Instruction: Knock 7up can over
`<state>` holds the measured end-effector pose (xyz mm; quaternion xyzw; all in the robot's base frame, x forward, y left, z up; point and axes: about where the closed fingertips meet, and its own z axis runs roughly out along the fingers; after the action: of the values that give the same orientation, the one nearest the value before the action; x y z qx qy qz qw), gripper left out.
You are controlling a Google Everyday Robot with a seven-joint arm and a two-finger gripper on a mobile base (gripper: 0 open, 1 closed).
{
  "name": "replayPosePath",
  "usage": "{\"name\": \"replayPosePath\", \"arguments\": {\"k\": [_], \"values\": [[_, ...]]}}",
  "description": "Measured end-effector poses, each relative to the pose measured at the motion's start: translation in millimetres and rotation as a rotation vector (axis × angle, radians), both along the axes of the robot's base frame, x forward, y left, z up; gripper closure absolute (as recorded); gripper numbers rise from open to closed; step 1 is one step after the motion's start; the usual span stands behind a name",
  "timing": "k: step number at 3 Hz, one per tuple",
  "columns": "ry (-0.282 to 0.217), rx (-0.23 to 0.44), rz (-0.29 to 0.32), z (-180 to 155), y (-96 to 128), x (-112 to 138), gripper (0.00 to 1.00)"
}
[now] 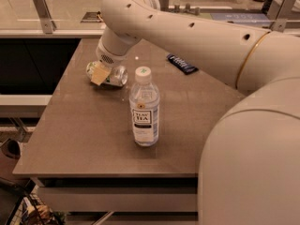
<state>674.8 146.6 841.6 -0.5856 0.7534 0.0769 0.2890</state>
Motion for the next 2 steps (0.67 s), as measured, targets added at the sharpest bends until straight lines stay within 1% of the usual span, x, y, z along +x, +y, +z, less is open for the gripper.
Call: {"name": "replayPosePath", "arguments": {"k": [1,2], "values": [[0.002,-0.001,0.002,-1.3,1.1,-0.6,0.12],[0.004,-0.002,0.004,-2.5,2.1,-1.1,0.0]]}}
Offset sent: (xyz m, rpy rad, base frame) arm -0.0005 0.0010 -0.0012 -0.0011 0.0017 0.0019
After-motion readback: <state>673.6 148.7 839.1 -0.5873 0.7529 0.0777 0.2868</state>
